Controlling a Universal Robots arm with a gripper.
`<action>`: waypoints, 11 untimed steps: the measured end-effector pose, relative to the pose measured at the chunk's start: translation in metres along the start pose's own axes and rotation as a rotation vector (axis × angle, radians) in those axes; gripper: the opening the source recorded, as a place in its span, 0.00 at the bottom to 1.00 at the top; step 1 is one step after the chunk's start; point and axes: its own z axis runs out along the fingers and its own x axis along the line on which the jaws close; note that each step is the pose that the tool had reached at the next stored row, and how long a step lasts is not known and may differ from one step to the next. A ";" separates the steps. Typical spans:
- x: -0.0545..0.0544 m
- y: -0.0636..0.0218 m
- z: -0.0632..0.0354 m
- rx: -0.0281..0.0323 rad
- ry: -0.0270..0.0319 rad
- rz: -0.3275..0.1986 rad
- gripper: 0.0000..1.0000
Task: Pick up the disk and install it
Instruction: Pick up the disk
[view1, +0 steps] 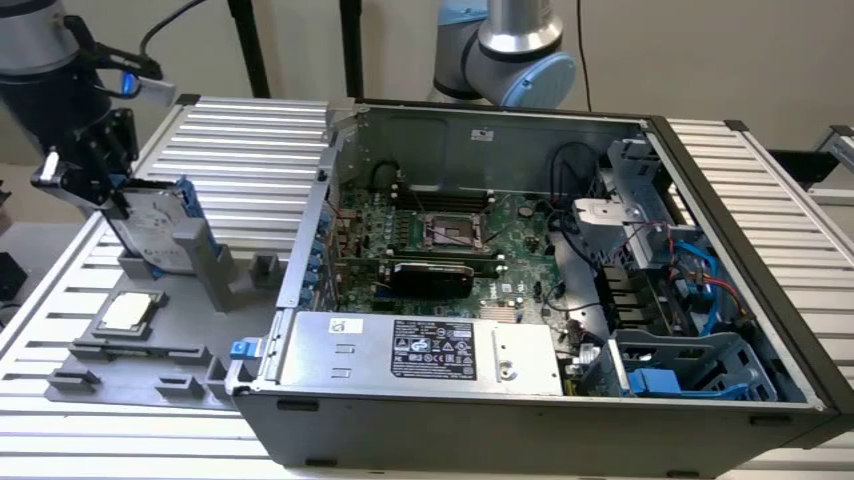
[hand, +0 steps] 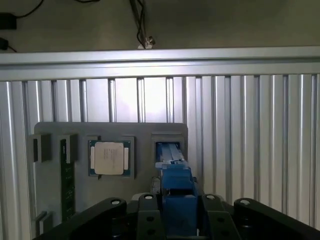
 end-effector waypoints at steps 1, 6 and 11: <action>0.001 0.0000 0.0000 0.0000 -0.0001 0.000 0.00; 0.003 -0.0001 0.0000 0.0000 -0.0003 0.001 0.00; 0.003 -0.0001 0.0000 0.0000 -0.0006 0.001 0.00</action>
